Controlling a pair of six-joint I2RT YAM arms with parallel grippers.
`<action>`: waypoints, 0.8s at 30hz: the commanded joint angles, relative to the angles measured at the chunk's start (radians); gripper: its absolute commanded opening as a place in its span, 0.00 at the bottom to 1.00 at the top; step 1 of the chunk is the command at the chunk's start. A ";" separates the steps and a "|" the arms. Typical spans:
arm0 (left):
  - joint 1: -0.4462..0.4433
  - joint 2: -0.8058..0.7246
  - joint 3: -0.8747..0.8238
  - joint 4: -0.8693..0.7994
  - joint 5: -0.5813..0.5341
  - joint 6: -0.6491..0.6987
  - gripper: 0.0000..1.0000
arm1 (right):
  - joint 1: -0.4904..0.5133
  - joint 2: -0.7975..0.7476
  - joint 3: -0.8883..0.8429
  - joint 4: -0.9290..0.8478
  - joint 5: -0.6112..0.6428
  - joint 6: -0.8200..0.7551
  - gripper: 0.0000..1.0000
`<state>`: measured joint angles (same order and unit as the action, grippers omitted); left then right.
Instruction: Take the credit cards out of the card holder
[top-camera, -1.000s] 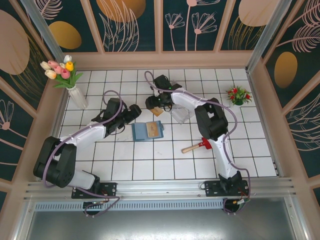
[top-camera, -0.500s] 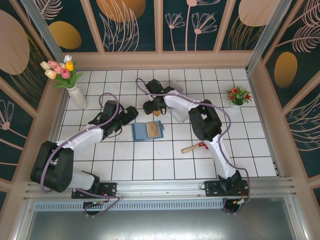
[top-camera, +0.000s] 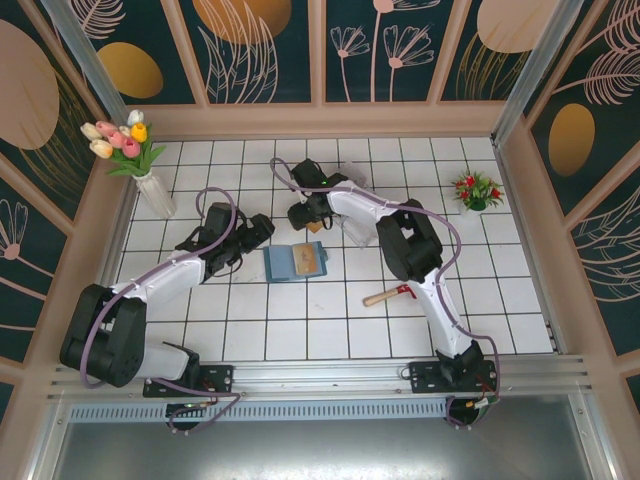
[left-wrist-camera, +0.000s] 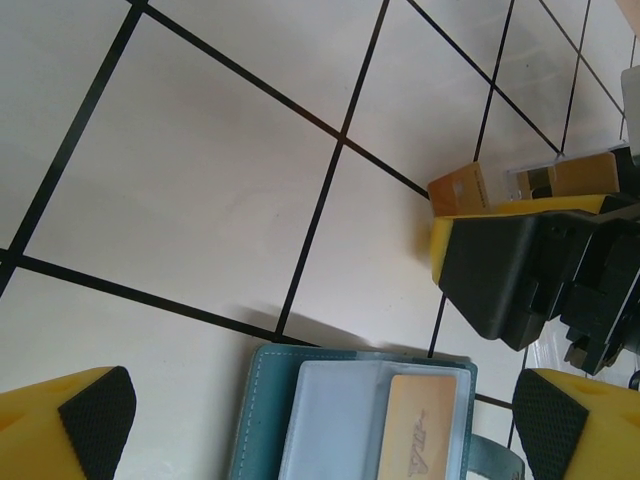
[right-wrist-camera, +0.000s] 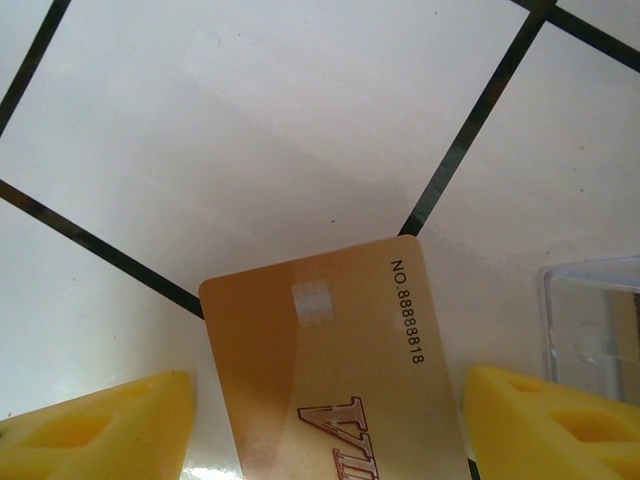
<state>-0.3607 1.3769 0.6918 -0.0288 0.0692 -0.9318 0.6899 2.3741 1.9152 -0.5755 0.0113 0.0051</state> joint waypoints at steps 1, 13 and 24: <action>0.007 -0.021 -0.013 -0.014 0.000 0.019 0.98 | -0.010 0.073 -0.052 -0.097 0.022 0.011 0.71; 0.008 -0.019 -0.013 -0.010 0.015 0.021 0.98 | -0.024 -0.028 -0.214 -0.091 -0.028 0.042 0.55; 0.007 -0.012 -0.002 -0.004 0.035 0.031 0.99 | -0.024 -0.216 -0.485 -0.078 -0.001 0.112 0.54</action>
<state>-0.3595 1.3743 0.6899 -0.0303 0.0933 -0.9211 0.6731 2.1574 1.5303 -0.3981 0.0010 0.0616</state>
